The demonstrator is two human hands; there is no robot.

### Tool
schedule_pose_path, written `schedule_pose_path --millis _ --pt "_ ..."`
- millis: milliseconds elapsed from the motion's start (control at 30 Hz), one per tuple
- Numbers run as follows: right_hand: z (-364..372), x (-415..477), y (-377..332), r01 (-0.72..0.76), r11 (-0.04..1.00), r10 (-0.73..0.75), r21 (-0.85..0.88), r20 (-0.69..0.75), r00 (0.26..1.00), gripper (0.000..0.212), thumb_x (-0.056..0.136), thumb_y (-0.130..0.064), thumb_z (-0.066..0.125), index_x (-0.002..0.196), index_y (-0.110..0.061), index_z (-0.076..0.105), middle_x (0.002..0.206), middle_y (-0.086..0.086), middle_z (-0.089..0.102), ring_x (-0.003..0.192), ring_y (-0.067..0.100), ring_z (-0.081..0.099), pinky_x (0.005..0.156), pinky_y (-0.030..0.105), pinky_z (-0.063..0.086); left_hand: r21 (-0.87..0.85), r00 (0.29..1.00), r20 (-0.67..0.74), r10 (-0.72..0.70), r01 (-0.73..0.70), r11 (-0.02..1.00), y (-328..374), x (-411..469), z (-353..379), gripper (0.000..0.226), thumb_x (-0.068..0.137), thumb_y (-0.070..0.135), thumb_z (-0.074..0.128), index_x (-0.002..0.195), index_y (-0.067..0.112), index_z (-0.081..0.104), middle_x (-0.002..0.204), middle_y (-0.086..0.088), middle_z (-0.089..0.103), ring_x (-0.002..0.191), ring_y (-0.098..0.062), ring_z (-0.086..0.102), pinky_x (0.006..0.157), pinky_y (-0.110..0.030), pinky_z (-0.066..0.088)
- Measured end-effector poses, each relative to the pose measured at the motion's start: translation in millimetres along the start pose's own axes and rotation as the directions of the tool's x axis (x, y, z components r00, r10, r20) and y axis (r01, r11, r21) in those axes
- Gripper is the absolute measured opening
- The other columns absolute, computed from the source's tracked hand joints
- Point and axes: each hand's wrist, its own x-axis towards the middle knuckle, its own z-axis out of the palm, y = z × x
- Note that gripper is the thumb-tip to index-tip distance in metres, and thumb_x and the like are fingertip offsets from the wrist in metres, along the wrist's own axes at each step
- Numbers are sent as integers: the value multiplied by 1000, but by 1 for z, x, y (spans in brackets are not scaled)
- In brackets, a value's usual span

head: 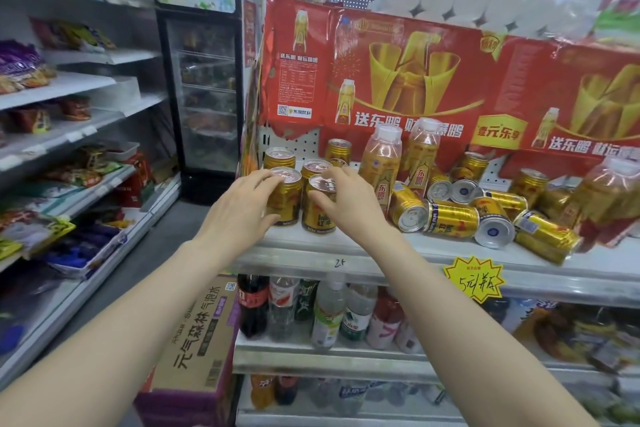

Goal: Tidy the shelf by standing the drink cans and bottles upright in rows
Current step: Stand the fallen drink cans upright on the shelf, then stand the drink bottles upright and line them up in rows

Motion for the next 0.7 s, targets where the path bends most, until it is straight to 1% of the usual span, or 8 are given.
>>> schedule_pose_path --millis 133,200,300,400,467,500,600,700 --pt "-8 -10 10 76 995 -76 -62 -3 997 53 96 -45 58 140 -16 50 136 3 55 123 22 50 97 35 43 -2 1000 -12 -6 6 1000 0 2 2 63 84 27 75 140 17 48 142 -1 49 130 -22 45 105 -36 41" --pt "-16 -20 20 130 984 -136 -124 -39 990 48 96 -41 59 135 -14 54 130 3 60 118 23 54 92 34 45 -1 1000 -15 -14 14 1000 -1 5 1 57 86 29 73 137 16 52 139 -2 52 130 -24 45 106 -38 41" --pt "-32 -36 46 227 943 -270 -242 -165 949 33 92 -28 68 118 -8 65 113 6 68 101 28 62 82 37 51 14 999 -34 -21 21 1000 4 14 -3 45 88 32 70 128 13 60 129 -6 59 127 -26 46 106 -42 41" --pt "-54 -45 78 224 917 -308 -329 -229 923 27 91 -22 68 113 -6 67 108 8 68 99 29 62 83 40 53 -5 997 -72 9 -10 1000 23 25 -8 42 90 34 67 126 13 62 126 -5 62 125 -27 48 105 -41 40" --pt "-69 -43 99 172 921 -274 -348 -267 924 29 91 -23 68 113 -5 67 110 10 68 100 31 62 83 41 52 -38 997 -73 35 -38 999 42 35 -8 45 91 35 65 131 14 58 131 -4 59 127 -25 47 105 -39 39" --pt "-75 -39 110 125 928 -227 -350 -269 936 31 92 -26 67 115 -5 66 112 10 67 102 31 61 85 41 51 -62 997 -63 40 -44 997 53 42 -6 48 92 36 64 134 15 55 133 -3 57 128 -23 46 105 -37 38" --pt "-92 -19 144 -53 943 -24 -327 -224 974 45 95 -36 59 130 -9 57 126 9 61 114 28 54 94 40 47 -121 1000 -9 21 -22 992 86 66 3 61 92 40 63 145 16 44 143 -2 50 132 -21 44 105 -34 38" --pt "-101 8 172 -177 953 134 -244 -183 974 58 96 -44 56 142 -10 45 137 8 53 123 28 50 101 41 44 -175 996 77 -40 53 983 112 93 18 75 89 47 65 150 18 33 147 -3 46 131 -23 46 104 -38 39"
